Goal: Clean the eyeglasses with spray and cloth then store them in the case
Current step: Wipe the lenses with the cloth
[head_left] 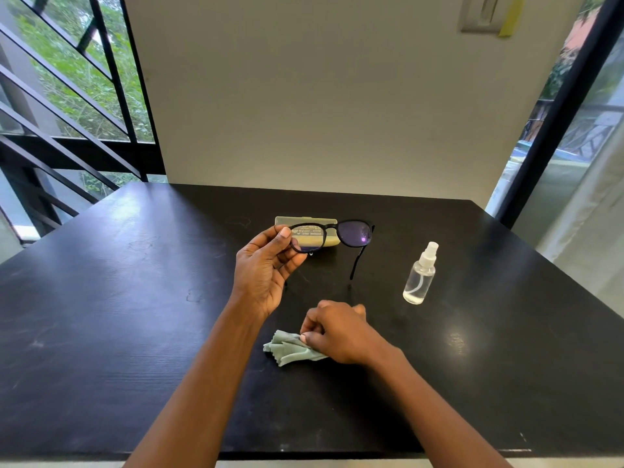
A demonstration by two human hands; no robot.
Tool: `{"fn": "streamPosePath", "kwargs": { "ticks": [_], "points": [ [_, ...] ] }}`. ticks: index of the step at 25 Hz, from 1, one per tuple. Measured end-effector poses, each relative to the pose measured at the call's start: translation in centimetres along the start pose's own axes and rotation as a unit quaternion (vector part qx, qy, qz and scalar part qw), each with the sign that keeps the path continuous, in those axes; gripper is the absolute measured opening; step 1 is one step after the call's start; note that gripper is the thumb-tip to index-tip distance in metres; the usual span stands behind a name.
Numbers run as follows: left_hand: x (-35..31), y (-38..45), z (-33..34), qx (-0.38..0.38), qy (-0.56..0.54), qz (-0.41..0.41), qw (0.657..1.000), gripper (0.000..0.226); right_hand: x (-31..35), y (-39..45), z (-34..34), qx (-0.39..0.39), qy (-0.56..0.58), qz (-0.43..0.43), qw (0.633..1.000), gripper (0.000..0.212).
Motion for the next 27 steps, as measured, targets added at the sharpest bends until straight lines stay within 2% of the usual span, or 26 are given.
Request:
{"fn": "streamPosePath", "kwargs": {
  "ticks": [2,5,7,10,11,13,15,21,24,27],
  "points": [
    [0.0,0.1,-0.1,0.001,-0.001,-0.001,1.0,0.011,-0.2,0.0,-0.2,-0.019,0.035,0.002,0.999,0.012],
    [0.1,0.4,0.0,-0.002,-0.002,-0.005,1.0,0.01,-0.6,0.0,-1.4,-0.075,0.21,0.026,0.974,0.01],
    [0.2,0.5,0.1,-0.004,-0.003,-0.007,1.0,0.01,-0.9,-0.1,-2.6,-0.128,0.323,0.045,0.937,0.013],
    [0.1,0.6,0.1,0.001,-0.003,-0.005,1.0,0.013,-1.1,-0.4,-4.5,-0.157,0.508,0.041,0.846,0.02],
    [0.1,0.6,0.1,0.004,0.0,-0.003,1.0,0.017,-1.1,-0.6,-5.2,-0.159,0.548,0.031,0.821,0.021],
    [0.2,0.5,0.2,0.009,0.011,0.0,1.0,0.023,-1.2,-0.9,-6.4,-0.18,0.579,0.012,0.795,0.022],
    [0.4,0.4,0.4,0.013,0.021,-0.001,1.0,0.024,-1.2,-1.0,-7.3,-0.223,0.565,-0.002,0.795,0.019],
    [0.9,0.2,1.0,0.022,0.017,0.0,1.0,0.021,-0.2,0.1,-7.8,-0.33,0.437,-0.059,0.835,0.011],
    [1.1,0.1,1.1,0.022,0.013,0.0,1.0,0.02,1.0,0.2,-7.2,-0.414,0.24,-0.116,0.871,0.006],
    [1.1,0.0,1.1,0.025,0.006,0.002,1.0,0.017,1.8,0.3,-5.9,-0.455,0.056,-0.18,0.87,0.016]
  ]
}}
Point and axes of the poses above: each hand's wrist, its own y-axis towards the middle knuckle, its own z-axis out of the palm, x = y × z, the point moved 2 cm from there along y, towards the middle knuckle, and after that the axes turned 7 degrees about y, right-handed, at the moved point
